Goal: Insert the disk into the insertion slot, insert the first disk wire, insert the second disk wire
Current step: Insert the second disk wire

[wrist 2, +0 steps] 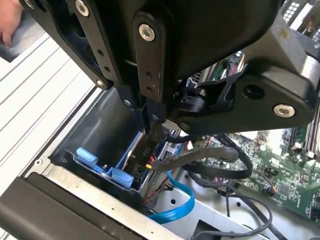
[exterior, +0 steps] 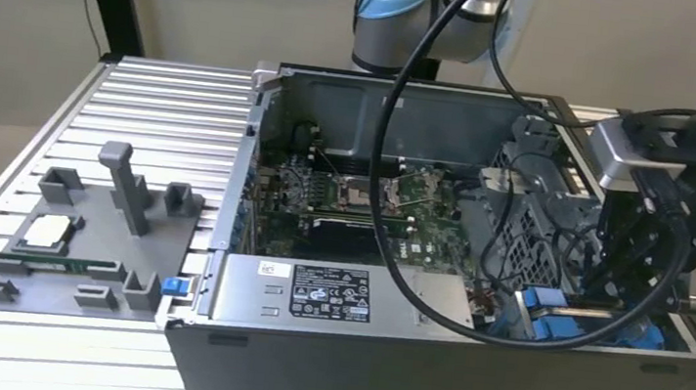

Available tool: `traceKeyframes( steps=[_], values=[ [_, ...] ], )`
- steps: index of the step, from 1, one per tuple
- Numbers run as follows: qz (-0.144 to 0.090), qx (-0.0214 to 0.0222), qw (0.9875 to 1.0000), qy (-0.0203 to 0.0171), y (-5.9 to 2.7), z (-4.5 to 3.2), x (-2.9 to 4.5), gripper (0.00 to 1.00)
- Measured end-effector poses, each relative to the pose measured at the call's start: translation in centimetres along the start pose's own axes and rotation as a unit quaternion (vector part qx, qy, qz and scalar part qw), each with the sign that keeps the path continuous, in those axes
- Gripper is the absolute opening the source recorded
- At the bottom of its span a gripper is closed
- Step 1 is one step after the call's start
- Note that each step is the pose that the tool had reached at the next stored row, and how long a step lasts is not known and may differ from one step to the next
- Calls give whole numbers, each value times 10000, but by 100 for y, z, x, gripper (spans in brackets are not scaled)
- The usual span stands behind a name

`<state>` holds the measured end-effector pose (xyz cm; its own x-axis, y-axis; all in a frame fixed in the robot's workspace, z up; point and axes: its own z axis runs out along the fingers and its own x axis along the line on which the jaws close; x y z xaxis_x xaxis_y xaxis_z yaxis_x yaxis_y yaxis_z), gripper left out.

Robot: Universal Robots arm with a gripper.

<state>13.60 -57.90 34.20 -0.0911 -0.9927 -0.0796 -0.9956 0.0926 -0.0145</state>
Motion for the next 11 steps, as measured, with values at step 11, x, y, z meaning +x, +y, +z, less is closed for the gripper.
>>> traceKeyframes(
  steps=[11],
  values=[
    [0, 4, 10000, -15, 0, -1, -4, 0]
  ],
)
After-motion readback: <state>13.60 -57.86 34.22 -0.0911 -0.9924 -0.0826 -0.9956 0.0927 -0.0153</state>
